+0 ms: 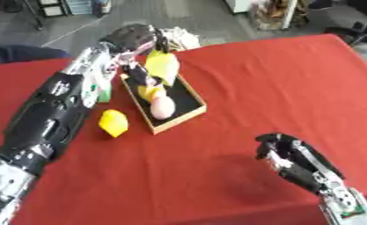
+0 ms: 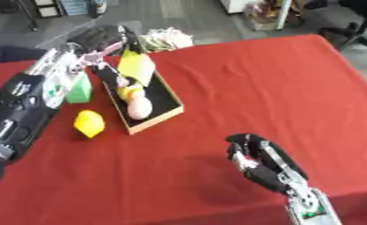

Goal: Pick up objects on the table and place them in the box.

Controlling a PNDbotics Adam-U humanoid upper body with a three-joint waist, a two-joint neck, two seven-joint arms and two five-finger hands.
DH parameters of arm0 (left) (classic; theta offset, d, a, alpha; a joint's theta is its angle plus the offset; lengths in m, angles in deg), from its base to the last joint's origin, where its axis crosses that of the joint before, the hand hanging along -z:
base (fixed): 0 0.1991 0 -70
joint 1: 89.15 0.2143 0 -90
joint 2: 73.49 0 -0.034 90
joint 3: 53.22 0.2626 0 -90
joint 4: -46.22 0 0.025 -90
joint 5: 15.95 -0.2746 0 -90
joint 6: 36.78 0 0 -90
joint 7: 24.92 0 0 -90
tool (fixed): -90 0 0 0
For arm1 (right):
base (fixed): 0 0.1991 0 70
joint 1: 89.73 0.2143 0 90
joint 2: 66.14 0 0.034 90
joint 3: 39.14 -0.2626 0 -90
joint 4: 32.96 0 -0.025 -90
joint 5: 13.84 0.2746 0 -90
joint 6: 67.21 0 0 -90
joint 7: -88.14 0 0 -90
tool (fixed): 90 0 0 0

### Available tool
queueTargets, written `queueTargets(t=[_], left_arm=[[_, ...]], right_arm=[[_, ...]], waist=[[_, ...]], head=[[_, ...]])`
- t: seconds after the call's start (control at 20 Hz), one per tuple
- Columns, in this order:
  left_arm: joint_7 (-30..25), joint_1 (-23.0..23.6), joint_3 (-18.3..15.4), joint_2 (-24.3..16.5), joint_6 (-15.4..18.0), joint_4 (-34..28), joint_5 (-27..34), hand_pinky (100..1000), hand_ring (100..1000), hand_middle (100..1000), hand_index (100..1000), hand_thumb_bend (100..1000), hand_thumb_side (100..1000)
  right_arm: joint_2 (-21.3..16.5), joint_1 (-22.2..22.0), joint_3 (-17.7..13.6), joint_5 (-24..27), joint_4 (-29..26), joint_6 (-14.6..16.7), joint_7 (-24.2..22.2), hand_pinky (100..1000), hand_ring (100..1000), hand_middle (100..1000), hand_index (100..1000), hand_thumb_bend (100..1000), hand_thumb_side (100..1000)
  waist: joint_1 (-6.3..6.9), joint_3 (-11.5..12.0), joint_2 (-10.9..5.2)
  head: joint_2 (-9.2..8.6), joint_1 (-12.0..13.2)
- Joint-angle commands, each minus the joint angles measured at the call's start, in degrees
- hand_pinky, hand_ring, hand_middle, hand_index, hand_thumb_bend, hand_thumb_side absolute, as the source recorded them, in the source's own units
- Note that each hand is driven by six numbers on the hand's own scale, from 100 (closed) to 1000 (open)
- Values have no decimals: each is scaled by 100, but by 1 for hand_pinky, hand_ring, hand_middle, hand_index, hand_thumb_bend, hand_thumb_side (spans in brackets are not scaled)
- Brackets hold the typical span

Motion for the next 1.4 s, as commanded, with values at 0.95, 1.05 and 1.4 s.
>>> queueTargets(t=[0.95, 1.05, 1.4], left_arm=[[-289, -1, 138, 264, 432, 272, -801, 833, 735, 754, 829, 589, 100], [-380, -1, 136, 237, 459, 218, -802, 839, 753, 787, 858, 622, 100], [-521, -62, 41, -147, 449, -494, -188, 836, 725, 748, 835, 662, 100]], right_arm=[[28, 247, 64, 61, -79, 28, -101, 722, 587, 555, 748, 100, 444], [27, 247, 59, 61, -78, 28, -99, 722, 587, 555, 748, 100, 442], [19, 232, 10, 43, -86, 32, -63, 722, 587, 555, 748, 100, 433]], waist=[[-58, -201, 169], [-59, -198, 168], [-39, -121, 157]], head=[[-75, 59], [-82, 57], [-112, -16]])
